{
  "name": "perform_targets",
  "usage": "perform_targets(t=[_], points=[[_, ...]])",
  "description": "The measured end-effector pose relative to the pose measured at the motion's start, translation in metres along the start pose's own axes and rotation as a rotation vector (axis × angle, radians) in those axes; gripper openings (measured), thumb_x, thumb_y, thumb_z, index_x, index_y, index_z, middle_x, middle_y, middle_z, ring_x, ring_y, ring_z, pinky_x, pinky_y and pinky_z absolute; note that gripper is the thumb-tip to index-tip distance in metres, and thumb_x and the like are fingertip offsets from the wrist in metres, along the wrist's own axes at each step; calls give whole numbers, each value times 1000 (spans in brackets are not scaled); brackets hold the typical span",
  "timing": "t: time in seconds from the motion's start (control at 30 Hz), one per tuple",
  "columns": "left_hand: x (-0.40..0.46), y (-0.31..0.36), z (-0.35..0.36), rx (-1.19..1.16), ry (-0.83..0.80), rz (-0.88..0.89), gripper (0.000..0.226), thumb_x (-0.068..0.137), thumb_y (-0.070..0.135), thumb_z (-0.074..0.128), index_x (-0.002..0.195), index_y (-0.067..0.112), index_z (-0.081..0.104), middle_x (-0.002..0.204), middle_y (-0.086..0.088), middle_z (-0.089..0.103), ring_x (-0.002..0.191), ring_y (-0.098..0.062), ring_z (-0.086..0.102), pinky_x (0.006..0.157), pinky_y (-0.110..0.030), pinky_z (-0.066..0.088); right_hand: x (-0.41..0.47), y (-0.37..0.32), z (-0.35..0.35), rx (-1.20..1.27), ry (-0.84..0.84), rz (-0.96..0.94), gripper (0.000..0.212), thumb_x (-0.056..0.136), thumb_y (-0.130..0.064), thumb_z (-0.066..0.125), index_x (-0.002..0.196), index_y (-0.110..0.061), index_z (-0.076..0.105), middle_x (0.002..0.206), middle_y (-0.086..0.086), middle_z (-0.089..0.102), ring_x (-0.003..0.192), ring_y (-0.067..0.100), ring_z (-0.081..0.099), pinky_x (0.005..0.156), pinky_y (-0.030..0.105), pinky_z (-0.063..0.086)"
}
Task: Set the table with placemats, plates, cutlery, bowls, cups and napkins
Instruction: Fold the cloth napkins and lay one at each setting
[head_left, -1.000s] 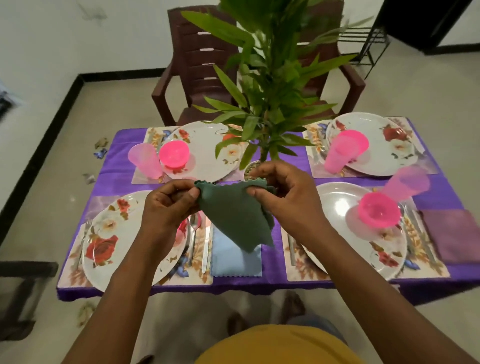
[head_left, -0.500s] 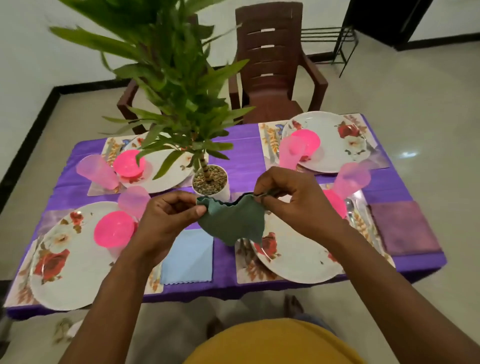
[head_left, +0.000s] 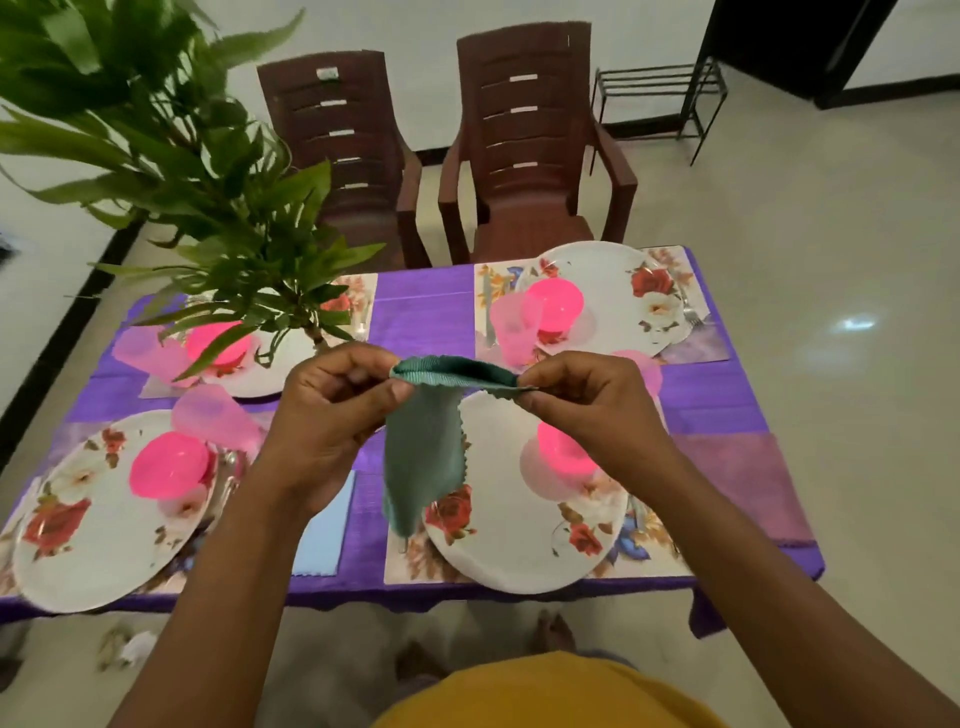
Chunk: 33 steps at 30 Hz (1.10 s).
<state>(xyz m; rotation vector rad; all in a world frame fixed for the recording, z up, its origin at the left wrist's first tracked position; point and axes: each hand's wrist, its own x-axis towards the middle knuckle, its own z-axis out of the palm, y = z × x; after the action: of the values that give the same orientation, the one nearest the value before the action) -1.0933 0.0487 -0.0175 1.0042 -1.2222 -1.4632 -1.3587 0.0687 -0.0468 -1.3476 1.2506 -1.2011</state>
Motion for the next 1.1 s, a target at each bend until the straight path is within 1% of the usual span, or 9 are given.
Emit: perform_targets(t=[0.27,0.43,0.5,0.57,0.63,0.73,0.83,0.97,1.1], points=[[1,-7,12,63,-102,-144,52,60,41,99,91,8,73,89,-11,70,88,-21,68,76,-29,60,0,-14,-28,7,76,-60,9,87,-1,77,91,-9,77,86,4,76,86,24,73,82,42,63],[16,-13,15,5,-246,-198,9,83,8,64,90,3,65,86,-11,64,85,-22,62,81,-37,52,0,-34,-34,3,-13,-116,8,82,-9,70,90,-6,70,86,5,71,85,25,69,77,43,64],[21,-5,24,8,-317,-213,18,87,22,59,87,6,69,82,-13,58,79,-20,58,72,-30,50,0,-42,-34,-5,-30,-155,10,83,-9,67,91,-4,69,86,4,69,82,21,67,72,35,61],[29,4,37,99,-324,-208,47,95,52,55,83,11,74,70,-11,56,68,-17,57,66,-24,49,0,-50,-32,-36,-49,-176,10,84,-9,66,92,-4,69,86,1,69,82,18,66,70,27,57],[42,9,50,242,-334,-140,60,89,73,60,87,16,77,69,-8,61,68,-18,63,70,-21,55,0,-54,-30,-95,-65,-182,10,85,-11,66,93,-7,69,86,-2,68,82,16,65,68,22,54],[57,17,69,406,-400,-25,38,92,50,72,104,15,78,95,-3,76,95,-22,72,87,-30,60,-3,-53,-28,-154,-52,-189,9,86,-7,70,94,-10,70,85,-4,67,78,15,63,66,20,51],[62,24,83,472,-469,-2,24,87,32,76,105,17,79,99,-3,79,98,-23,74,89,-37,62,-9,-50,-31,-146,23,-165,14,88,-1,72,96,-12,67,86,-2,67,80,20,65,66,28,57],[65,22,94,528,-495,61,12,92,19,74,102,19,81,93,1,80,90,-21,75,78,-30,62,-19,-47,-34,-131,141,-127,20,87,-1,76,98,-12,63,88,-1,66,83,25,66,70,36,60],[65,17,109,510,-505,117,18,86,34,72,98,23,80,90,5,80,83,-14,75,70,-21,57,-29,-42,-40,-112,244,-131,14,88,-1,76,95,-8,66,88,1,68,81,27,67,69,47,61]])
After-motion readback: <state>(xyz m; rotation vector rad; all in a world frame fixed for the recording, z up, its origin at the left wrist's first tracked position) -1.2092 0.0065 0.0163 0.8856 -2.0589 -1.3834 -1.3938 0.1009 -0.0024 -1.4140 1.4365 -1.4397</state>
